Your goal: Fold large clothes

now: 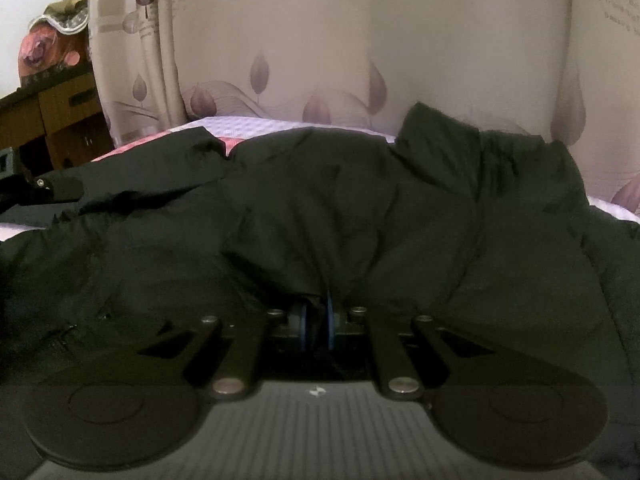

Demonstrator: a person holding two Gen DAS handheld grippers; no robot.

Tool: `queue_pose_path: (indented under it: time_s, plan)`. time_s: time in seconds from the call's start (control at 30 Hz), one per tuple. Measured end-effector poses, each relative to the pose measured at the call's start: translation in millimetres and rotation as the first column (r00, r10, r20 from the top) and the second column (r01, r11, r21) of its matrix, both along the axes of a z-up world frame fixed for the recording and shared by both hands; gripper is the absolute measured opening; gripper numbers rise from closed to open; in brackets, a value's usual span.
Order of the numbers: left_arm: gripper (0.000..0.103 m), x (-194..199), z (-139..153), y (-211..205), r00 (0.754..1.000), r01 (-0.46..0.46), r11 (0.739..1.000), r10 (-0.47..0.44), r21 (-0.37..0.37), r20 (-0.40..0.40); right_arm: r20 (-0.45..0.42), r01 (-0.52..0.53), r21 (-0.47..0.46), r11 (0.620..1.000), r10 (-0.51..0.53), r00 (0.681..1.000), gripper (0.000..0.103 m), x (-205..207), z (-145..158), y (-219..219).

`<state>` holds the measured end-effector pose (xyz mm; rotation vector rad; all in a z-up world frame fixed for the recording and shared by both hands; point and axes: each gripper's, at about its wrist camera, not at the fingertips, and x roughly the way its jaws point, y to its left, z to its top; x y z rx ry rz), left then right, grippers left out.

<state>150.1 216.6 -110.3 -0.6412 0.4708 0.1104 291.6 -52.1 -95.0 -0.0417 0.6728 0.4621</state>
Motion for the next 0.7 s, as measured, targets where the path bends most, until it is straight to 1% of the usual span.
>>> queue_pose_path:
  time_s: [0.1,0.2,0.23,0.3,0.33,0.37,0.43,0.5,0.57,0.6,0.67,0.7]
  plan:
    - [0.103,-22,8,29,0.999,-0.041,0.996,0.043,-0.078,0.03,0.023,-0.001,-0.042,0.999,0.002,1.0,0.011,-4,1,5]
    - [0.103,-40,12,71,0.994,-0.087,0.983,0.096,-0.164,0.047,0.05,0.001,-0.095,0.995,0.004,0.999,0.016,-8,2,13]
    - [0.103,-43,12,86,0.992,-0.113,0.976,0.123,-0.184,0.041,0.056,0.002,-0.103,0.995,0.004,0.998,0.024,-9,2,14]
    - [0.102,-47,10,112,0.984,-0.168,0.963,0.176,-0.212,0.021,0.06,0.009,-0.102,0.995,-0.003,0.998,0.061,-10,2,13]
    - [0.102,-49,8,128,0.979,-0.197,0.952,0.204,-0.233,0.008,0.057,0.013,-0.098,0.995,-0.007,0.998,0.09,-9,3,12]
    - [0.102,-50,5,140,0.974,-0.221,0.944,0.227,-0.247,-0.002,0.05,0.001,-0.085,0.996,0.003,0.999,0.102,-9,3,10]
    - [0.101,-50,0,164,0.96,-0.275,0.919,0.277,-0.281,-0.034,0.047,-0.011,-0.082,0.997,0.015,0.999,0.102,-9,3,10]
    - [0.101,-51,-8,186,0.949,-0.307,0.889,0.311,-0.341,-0.044,0.049,-0.01,-0.087,0.996,0.015,0.999,0.102,-9,2,11]
    - [0.099,-49,-11,200,0.938,-0.336,0.865,0.341,-0.373,-0.054,0.05,-0.011,-0.087,0.996,0.015,0.999,0.102,-10,3,11]
    - [0.099,-46,-10,206,0.938,-0.336,0.863,0.343,-0.378,-0.051,0.049,-0.011,-0.087,0.996,0.015,0.999,0.102,-9,3,11]
    - [0.098,-36,-5,213,0.938,-0.341,0.874,0.34,-0.347,-0.066,0.049,-0.01,-0.087,0.996,0.015,0.999,0.102,-10,3,11]
    - [0.094,-33,-5,215,0.937,-0.345,0.877,0.343,-0.335,-0.067,0.05,-0.01,-0.087,0.996,0.015,0.999,0.102,-10,3,11]
